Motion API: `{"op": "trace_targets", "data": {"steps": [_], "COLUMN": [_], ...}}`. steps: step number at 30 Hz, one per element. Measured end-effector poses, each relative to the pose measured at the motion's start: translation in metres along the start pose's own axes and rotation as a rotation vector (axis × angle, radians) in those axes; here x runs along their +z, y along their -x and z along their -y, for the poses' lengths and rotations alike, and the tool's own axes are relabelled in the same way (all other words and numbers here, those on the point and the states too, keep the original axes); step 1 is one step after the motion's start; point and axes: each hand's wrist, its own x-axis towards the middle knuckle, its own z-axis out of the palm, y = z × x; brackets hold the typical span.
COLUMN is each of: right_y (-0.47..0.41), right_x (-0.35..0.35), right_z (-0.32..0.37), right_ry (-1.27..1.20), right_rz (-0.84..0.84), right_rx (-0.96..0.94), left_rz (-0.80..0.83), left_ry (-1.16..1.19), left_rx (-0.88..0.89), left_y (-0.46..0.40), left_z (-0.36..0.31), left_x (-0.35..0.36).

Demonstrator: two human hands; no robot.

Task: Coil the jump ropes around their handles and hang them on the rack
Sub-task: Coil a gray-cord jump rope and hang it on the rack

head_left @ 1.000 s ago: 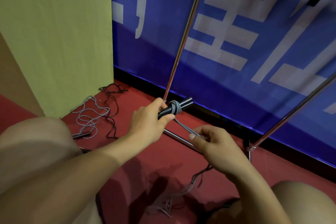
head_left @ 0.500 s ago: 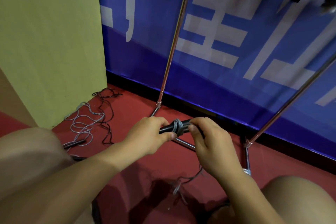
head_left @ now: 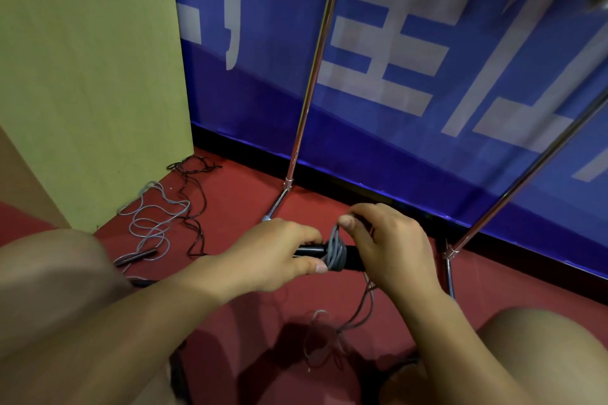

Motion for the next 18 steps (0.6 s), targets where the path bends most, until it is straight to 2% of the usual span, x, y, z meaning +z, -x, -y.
{"op": "trace_targets", "data": {"steps": [9,15,18], "right_y": [-0.004,-0.005,-0.006], "right_x": [-0.01,-0.016,-0.017], "right_z": [0.001,0.002,0.001], "right_ry": [-0.025,0.011,-0.072], "right_rz": [-0.076,-0.067,-0.038], "right_rx": [0.281,0.35,0.389], "left_rz": [0.032,0.109,0.149], "left_ry": [0.07,0.099,0.169], "left_rx": [0.114,0.123,0.134], "left_y": [0.006,0.012,0.015], "left_z": [0.0,-0.001,-0.003], "left_x": [-0.001,0.001,0.0]}}
